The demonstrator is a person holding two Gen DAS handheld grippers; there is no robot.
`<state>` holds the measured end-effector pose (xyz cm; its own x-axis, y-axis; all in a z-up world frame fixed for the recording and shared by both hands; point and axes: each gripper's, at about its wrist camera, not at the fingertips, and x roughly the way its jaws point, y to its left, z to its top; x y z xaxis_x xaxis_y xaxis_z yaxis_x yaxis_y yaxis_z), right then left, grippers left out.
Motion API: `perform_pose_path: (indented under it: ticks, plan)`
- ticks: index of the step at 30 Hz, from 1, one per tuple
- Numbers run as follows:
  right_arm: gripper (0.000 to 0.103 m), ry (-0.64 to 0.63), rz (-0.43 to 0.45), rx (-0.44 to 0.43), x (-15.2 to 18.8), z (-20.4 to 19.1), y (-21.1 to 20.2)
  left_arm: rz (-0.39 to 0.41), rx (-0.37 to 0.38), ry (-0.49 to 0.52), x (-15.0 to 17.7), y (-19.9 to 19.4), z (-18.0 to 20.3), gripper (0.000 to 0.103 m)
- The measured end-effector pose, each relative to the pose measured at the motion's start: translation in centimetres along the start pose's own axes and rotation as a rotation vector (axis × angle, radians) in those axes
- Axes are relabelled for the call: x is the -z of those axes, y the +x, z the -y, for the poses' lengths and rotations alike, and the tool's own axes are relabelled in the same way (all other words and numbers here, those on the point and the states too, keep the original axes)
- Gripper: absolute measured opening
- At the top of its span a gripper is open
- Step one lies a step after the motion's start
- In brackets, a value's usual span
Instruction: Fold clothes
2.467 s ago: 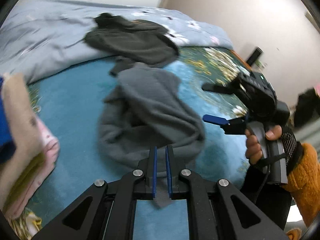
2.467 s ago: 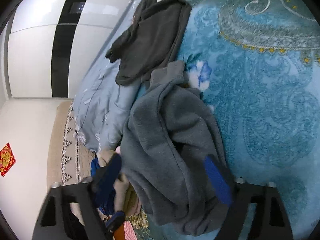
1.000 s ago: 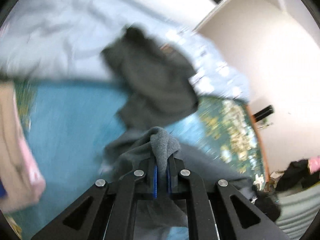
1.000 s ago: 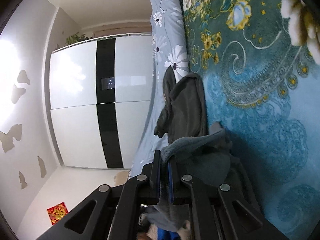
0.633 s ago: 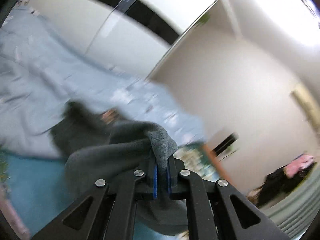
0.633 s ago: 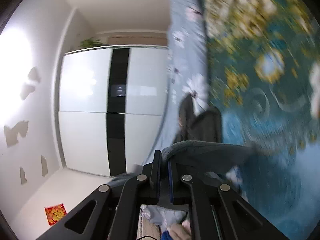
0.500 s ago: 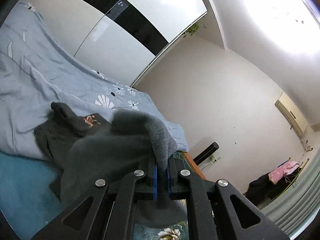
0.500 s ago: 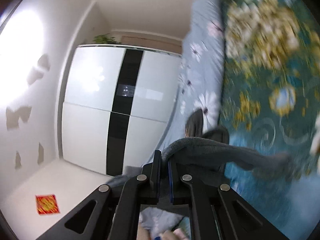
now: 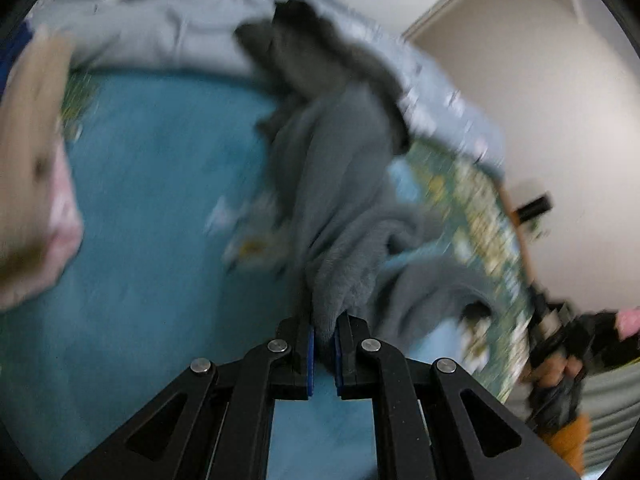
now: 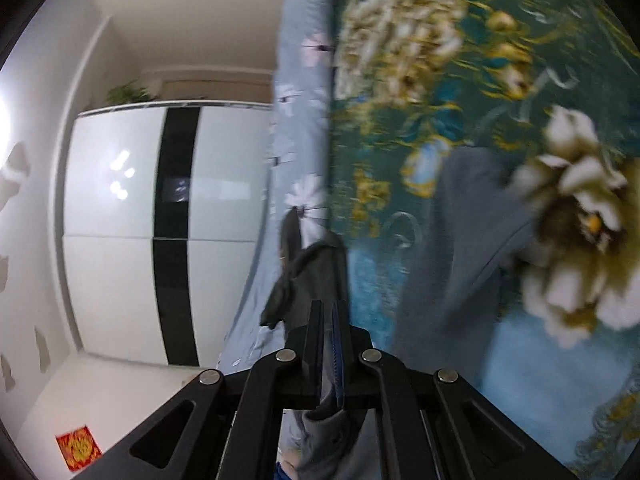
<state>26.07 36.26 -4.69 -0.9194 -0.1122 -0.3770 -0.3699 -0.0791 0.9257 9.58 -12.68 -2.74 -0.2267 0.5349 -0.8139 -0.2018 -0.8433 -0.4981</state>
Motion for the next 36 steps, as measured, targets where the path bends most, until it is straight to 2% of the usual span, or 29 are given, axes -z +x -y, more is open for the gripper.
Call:
perform_pose_path:
  ticks: [5,10,12,15,17,19,21,23,25,27,28,30,31,34,36]
  plan:
    - [0.005,-0.033,-0.007,0.031,-0.6,0.1,-1.1,-0.145,-0.082,-0.045,3.8,3.3,-2.2,0.007]
    - [0.005,-0.036,-0.025,0.060,-0.4,0.6,-1.9,-0.232,-0.136,-0.072,5.1,5.2,-3.6,0.008]
    - [0.008,-0.028,-0.032,0.078,-0.6,1.2,-2.0,-0.235,-0.134,-0.042,4.9,4.8,-3.1,0.008]
    - [0.008,-0.003,-0.039,0.077,-0.9,2.1,-2.2,-0.243,-0.140,0.055,4.5,3.7,-1.7,0.017]
    - [0.008,0.013,-0.043,0.073,-1.2,2.7,-2.4,-0.239,-0.146,0.124,4.2,2.7,-0.9,0.034]
    - [0.008,0.021,-0.046,0.075,-1.5,3.1,-2.5,-0.209,-0.143,0.171,3.5,1.7,0.0,0.045]
    - [0.008,0.033,-0.048,0.077,-1.8,3.6,-2.5,-0.180,-0.148,0.211,2.4,1.1,1.0,0.047]
    - [0.009,0.052,-0.047,0.074,-2.2,4.2,-2.5,-0.147,-0.167,0.262,1.1,1.3,2.6,0.055]
    - [0.009,0.078,-0.049,0.079,-2.7,4.9,-2.7,-0.130,-0.214,0.321,0.5,2.2,3.7,0.056]
    - [0.012,0.100,-0.052,0.084,-3.2,5.5,-3.0,-0.120,-0.244,0.363,-0.2,3.6,5.4,0.056]
    - [0.017,0.108,-0.051,0.089,-3.5,5.8,-3.2,-0.117,-0.256,0.381,-0.5,4.5,6.2,0.056]
    - [0.043,0.134,-0.041,0.098,-4.5,6.7,-4.0,-0.126,-0.273,0.404,-0.8,6.3,7.3,0.057]
    - [0.048,0.147,-0.036,0.099,-4.9,7.1,-4.3,-0.134,-0.278,0.414,-0.8,7.0,7.7,0.057]
    - [0.050,0.196,-0.038,0.089,-5.6,8.4,-4.9,-0.128,-0.362,0.413,-0.9,9.1,8.1,0.057]
    - [0.050,0.224,-0.056,0.073,-5.9,8.9,-4.4,-0.133,-0.386,0.385,-1.1,9.7,7.8,0.057]
